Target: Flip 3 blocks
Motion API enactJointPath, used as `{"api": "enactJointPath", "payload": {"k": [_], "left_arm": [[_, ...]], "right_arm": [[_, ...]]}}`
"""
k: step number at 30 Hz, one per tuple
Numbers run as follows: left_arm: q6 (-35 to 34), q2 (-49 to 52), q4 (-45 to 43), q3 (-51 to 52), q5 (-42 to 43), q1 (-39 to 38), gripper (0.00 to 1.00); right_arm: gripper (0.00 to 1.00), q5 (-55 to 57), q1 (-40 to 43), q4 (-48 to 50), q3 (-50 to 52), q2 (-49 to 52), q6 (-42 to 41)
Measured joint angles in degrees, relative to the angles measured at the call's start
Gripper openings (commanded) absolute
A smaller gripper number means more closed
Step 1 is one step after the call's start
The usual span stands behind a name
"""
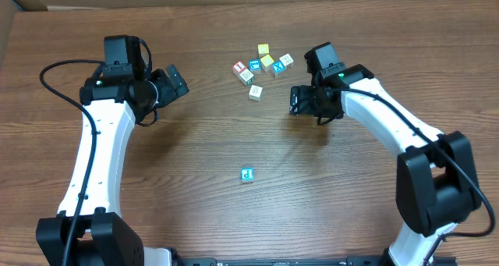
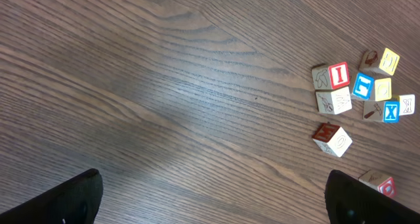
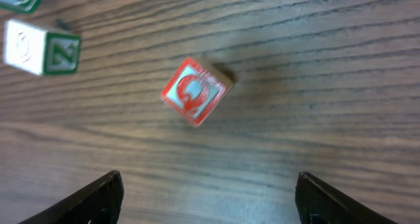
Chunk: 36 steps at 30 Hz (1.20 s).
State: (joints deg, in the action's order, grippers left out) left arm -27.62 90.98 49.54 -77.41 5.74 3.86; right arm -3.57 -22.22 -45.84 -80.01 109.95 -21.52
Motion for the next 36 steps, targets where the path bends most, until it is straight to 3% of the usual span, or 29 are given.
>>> {"api": "enactJointPath", "payload": {"k": [18, 23, 26, 29, 36], "left_arm": [[0.00, 0.00, 0.00, 0.00, 0.00, 0.00, 1.00], [0.00, 0.00, 0.00, 0.00, 0.00, 0.00, 1.00], [0.02, 0.00, 0.00, 0.00, 0.00, 0.00, 1.00], [0.15, 0.00, 0.00, 0.00, 0.00, 0.00, 1.00], [0.17, 0.00, 0.00, 0.00, 0.00, 0.00, 1.00]], "right_arm": [[0.81, 0.81, -0.02, 7.17, 0.00, 6.82, -0.94], [0.69, 0.76, 0.00, 10.99, 0.00, 7.48, -1.01], [0.51, 0.81, 0.00, 12.11, 0.00, 8.39, -1.03], [0.40, 0.76, 0.00, 12.31, 0.00, 8.85, -1.36], [0.33, 0.76, 0.00, 12.35, 0.00, 8.92, -1.16]]}}
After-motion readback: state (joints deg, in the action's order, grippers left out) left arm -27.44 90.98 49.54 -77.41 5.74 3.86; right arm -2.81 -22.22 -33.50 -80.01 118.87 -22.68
